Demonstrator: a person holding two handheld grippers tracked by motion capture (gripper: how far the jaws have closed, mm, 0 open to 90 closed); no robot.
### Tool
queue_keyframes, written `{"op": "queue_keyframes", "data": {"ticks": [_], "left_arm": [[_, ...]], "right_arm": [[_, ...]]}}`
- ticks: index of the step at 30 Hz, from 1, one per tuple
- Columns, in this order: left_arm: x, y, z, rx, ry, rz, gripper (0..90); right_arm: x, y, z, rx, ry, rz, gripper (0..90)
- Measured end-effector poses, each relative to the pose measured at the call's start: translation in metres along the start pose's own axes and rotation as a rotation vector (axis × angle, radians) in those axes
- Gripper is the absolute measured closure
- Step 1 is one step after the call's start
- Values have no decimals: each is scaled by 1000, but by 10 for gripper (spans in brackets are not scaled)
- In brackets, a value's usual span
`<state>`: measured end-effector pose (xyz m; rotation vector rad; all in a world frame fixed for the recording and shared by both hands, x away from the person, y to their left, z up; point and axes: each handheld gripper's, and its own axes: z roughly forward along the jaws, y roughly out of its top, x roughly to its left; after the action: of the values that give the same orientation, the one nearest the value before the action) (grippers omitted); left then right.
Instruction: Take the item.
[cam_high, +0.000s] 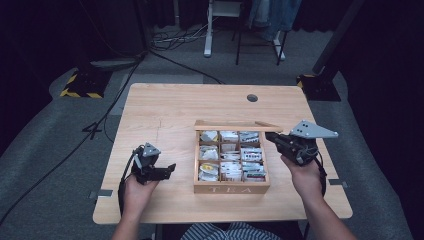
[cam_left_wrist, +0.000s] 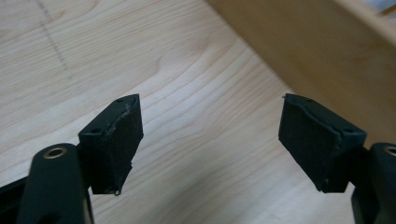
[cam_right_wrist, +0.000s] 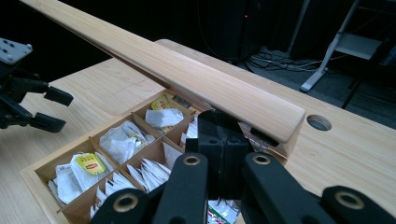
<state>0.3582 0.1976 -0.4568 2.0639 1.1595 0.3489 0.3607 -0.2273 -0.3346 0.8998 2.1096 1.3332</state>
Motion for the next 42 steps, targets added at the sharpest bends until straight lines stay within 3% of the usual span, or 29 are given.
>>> {"op": "queue_keyframes", "data": {"ticks": [2,7,8,13,17,19,20,22,24,30,33,37,42], "left_arm": [[-11,8,-5,-16,-54,-5,253],[-28,17,-9,-34,-85,35,264],[-35,21,-12,-44,-112,46,266],[-51,29,-17,-87,-163,75,283],[-79,44,-17,-94,-275,148,317],[-89,50,-15,-99,-303,178,332],[-89,50,-15,-99,-303,178,346],[-97,55,-12,-123,-373,164,378],[-99,56,-12,-125,-387,167,394],[-121,69,7,-29,-429,249,483],[-124,74,14,-8,-429,271,513],[-131,79,29,18,-474,277,581],[-140,85,47,60,-485,297,626]], "right_arm": [[0,-1,0,-1,-2,-2,897],[1,-1,0,-1,-4,-7,897],[0,-1,0,-3,-1,-7,897],[0,-1,0,-5,2,-6,894],[0,-2,0,-4,4,-12,893],[0,-2,0,-5,7,-12,887],[0,-2,0,-5,7,-12,887],[-1,-2,-1,-2,17,-6,881],[-1,-2,-1,-1,19,-5,882],[0,-3,-1,2,23,-4,882],[-1,-3,-1,2,23,-5,882],[-1,-3,-1,-2,26,-6,882],[-1,-3,-1,-5,25,-7,882]]}}
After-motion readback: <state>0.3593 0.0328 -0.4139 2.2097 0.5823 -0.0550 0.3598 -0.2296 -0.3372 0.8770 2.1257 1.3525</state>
